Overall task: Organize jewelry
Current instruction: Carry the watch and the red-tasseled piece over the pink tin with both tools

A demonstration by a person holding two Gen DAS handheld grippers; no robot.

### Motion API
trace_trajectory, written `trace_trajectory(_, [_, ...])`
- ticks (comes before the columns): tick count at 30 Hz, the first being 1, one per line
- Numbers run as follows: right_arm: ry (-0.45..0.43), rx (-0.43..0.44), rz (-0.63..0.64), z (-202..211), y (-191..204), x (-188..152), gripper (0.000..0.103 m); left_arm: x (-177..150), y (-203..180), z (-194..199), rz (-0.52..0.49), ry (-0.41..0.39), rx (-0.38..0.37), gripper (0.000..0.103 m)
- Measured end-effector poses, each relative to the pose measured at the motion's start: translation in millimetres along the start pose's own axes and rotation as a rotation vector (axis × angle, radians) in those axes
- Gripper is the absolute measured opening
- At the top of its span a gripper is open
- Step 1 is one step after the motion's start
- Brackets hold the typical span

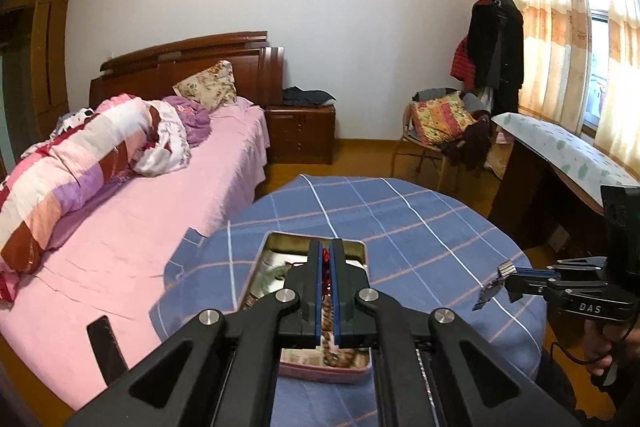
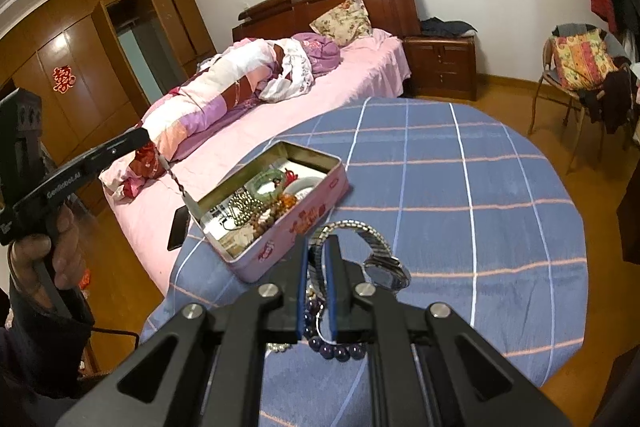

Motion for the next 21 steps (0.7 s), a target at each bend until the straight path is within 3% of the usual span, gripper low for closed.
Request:
trace_trajectory(8, [-0.026,0.020,0.056,-2,19,18,0.011,5,14,-6,-0.013,0.002,0.029,0.002])
trace_trajectory(21, [-0.045,0.099,0.177,-27,83,50,0.011,2,33,-22,-0.006,0.028,0.056,0.002])
Point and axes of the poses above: each gripper's, at about its wrist camera, not at the fingertips, and z roughly against the way its jaws point, y to its left, x to its top, the point moved 4 cm from there along -z, roughly the way its jaws point, and after that the axes turned 14 degrees about -x, right-handed, at the moved point
